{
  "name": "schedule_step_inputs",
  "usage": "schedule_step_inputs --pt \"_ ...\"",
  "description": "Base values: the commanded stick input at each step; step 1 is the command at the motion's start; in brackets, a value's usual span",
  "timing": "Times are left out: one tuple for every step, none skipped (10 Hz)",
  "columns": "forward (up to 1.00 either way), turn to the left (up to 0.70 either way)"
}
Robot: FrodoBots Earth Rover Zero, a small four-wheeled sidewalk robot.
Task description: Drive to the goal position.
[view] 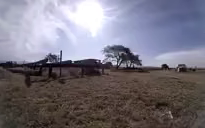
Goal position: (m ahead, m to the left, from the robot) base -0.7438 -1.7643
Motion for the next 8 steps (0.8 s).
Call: schedule_step_inputs --pt "0.00 0.45" --pt "0.00 0.45" --pt "0.00 0.45" --pt "0.00 0.45" --pt "0.00 0.45" --pt "0.00 0.45" --pt "0.00 0.45" --pt "0.00 0.45"
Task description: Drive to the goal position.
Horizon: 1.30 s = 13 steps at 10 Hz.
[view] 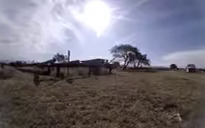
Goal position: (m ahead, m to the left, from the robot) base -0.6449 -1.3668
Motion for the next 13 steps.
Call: schedule_step_inputs --pt "0.00 0.45" --pt "0.00 0.45" --pt "0.00 0.45" --pt "0.00 0.45" --pt "0.00 0.45" --pt "0.00 0.45" --pt "0.00 0.45" --pt "0.70 0.27" --pt "0.70 0.27" --pt "0.70 0.27" --pt "0.70 0.27" --pt "0.70 0.27" --pt "0.70 0.27"
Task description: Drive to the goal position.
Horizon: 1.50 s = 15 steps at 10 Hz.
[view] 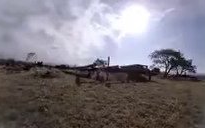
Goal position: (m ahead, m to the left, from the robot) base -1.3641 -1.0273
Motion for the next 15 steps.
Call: schedule_step_inputs --pt "0.70 0.27" --pt "0.70 0.27" --pt "0.70 0.27" --pt "0.70 0.27" --pt "0.70 0.27" --pt "0.70 0.27" --pt "0.70 0.27" --pt "0.70 0.27" --pt "0.70 0.27" --pt "0.70 0.27" --pt "0.70 0.27" --pt "0.70 0.27" --pt "0.70 0.27" --pt "0.70 0.27" --pt "0.70 0.27"
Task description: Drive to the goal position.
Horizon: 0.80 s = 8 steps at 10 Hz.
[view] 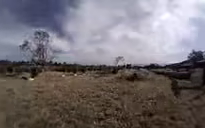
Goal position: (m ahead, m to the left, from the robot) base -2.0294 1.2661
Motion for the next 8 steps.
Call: schedule_step_inputs --pt "0.70 0.27" --pt "0.70 0.27" --pt "0.70 0.27" --pt "0.70 0.27" --pt "0.70 0.27" --pt "0.70 0.27" --pt "0.70 0.27" --pt "0.70 0.27"
